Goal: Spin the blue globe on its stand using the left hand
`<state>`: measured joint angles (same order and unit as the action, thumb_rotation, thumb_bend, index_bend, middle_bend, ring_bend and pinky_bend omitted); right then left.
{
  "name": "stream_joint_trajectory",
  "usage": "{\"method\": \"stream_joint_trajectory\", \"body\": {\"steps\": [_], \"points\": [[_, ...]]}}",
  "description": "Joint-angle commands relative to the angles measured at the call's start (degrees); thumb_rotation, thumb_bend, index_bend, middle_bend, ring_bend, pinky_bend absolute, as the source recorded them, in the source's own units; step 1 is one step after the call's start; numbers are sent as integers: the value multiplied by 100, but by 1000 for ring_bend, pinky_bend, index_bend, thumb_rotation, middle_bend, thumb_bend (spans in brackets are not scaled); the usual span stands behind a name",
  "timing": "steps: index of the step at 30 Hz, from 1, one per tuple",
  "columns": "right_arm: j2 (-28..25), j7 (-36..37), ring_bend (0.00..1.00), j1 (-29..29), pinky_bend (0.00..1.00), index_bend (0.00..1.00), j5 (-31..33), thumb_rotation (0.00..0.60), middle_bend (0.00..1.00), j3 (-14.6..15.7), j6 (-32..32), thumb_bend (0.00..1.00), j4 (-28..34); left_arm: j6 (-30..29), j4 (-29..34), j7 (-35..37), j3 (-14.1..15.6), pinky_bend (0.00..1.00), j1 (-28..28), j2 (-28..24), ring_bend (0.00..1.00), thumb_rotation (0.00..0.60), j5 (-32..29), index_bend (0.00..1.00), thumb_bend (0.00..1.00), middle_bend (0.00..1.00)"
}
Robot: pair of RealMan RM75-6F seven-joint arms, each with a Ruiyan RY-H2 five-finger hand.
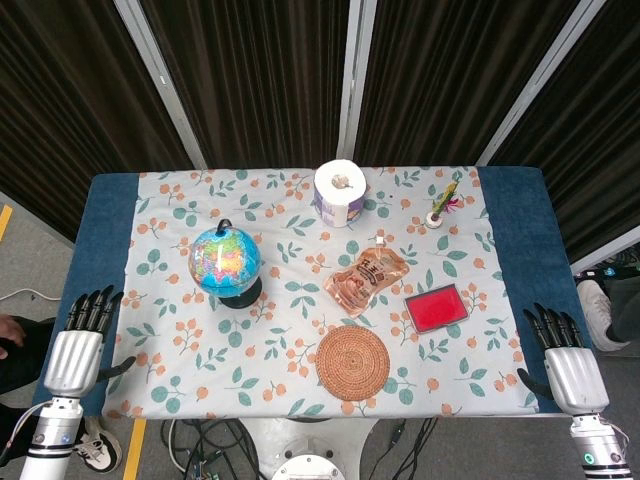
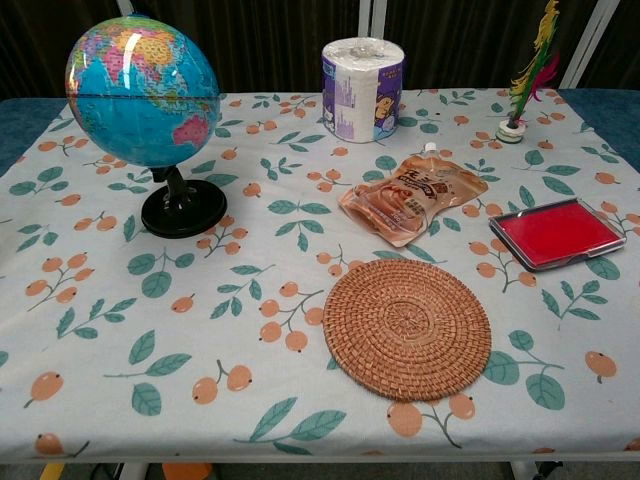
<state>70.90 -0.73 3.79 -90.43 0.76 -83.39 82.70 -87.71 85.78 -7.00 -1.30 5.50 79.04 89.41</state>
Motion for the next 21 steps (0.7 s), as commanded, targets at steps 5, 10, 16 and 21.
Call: {"method": "stream_joint_trajectory", "body": {"steps": [5, 10, 16, 21], "points": [[-9, 8, 0, -7, 0, 0, 24, 600, 0, -9, -4, 136, -2, 2, 9, -6, -3, 1, 11, 3, 0, 600, 16, 30, 0, 0], [-4, 13, 0, -1, 0, 0, 27, 600, 0, -12, 5, 136, -4, -28, 129, -73, -48, 1, 121, -44, 0, 600, 204, 30, 0, 0], [-21, 0, 0, -16, 0, 0, -5, 600, 0, 9, -24, 136, -25, 50, 496, -346, -186, 1, 509, -149, 0, 600, 711, 30, 0, 0], [-24, 35, 0, -12, 0, 0, 26, 600, 0, -7, -8, 136, -51, 377, 771, -602, -246, 0, 875, -71, 0, 600, 973, 30, 0, 0]]}}
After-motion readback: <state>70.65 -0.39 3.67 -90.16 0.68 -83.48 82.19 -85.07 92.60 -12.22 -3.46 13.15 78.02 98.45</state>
